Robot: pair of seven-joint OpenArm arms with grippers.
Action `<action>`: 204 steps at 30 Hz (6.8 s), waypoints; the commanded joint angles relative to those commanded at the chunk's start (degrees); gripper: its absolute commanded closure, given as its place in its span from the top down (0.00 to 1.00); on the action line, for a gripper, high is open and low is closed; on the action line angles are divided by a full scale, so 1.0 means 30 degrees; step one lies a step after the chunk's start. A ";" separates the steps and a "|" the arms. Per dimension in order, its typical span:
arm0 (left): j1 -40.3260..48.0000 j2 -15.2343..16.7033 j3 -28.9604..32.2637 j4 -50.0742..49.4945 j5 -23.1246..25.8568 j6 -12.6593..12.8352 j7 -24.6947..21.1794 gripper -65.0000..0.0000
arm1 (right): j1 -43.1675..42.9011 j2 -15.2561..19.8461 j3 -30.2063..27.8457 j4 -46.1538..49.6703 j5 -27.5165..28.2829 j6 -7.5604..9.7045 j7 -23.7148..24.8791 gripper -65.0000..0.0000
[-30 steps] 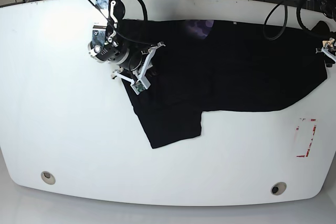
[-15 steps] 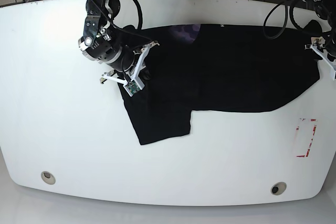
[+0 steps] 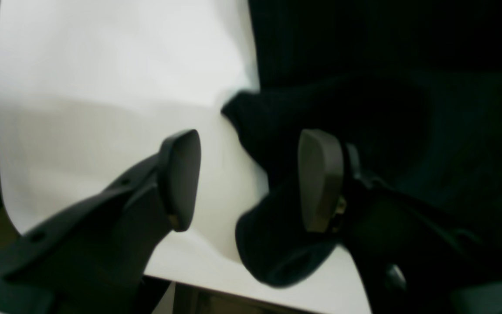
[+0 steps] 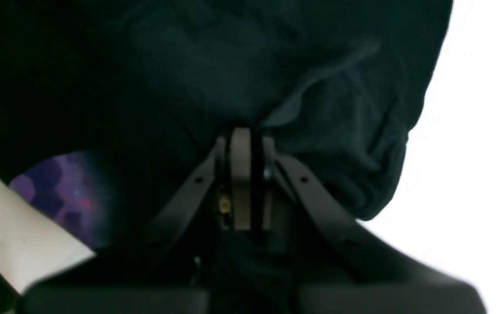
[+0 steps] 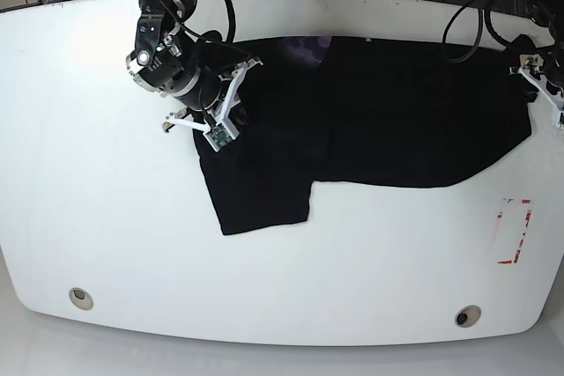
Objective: Layout the t-shirt on the table in an organized manner, then fold the t-shirt properly
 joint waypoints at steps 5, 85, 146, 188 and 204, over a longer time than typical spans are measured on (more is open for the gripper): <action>0.0821 0.0029 -0.0029 0.0088 -0.2110 0.0000 0.1026 0.52 | 0.0000 -0.0088 -0.0029 -0.0029 0.0000 0.0000 0.0000 0.00; -1.1458 0.0147 0.4044 0.7121 -0.2872 0.0000 0.1524 0.00 | 1.0667 0.5216 0.0733 -0.2286 -0.0029 0.0000 -0.1407 0.00; 0.0557 0.0147 0.9026 0.4718 -0.4571 0.0000 -0.3927 0.00 | 0.2227 0.5685 0.5392 0.0733 0.0000 0.0000 -0.0733 0.00; 0.3048 -0.1084 0.5480 0.0205 -0.4571 0.0000 -0.4835 0.00 | 0.0264 0.4454 0.6183 -0.1114 -0.0059 0.0000 0.0381 0.00; 0.3399 -0.1114 0.5421 0.0205 -0.4659 0.0000 -0.4747 0.10 | 0.2198 0.4484 0.6183 -0.3868 -0.0059 0.0000 0.0410 0.00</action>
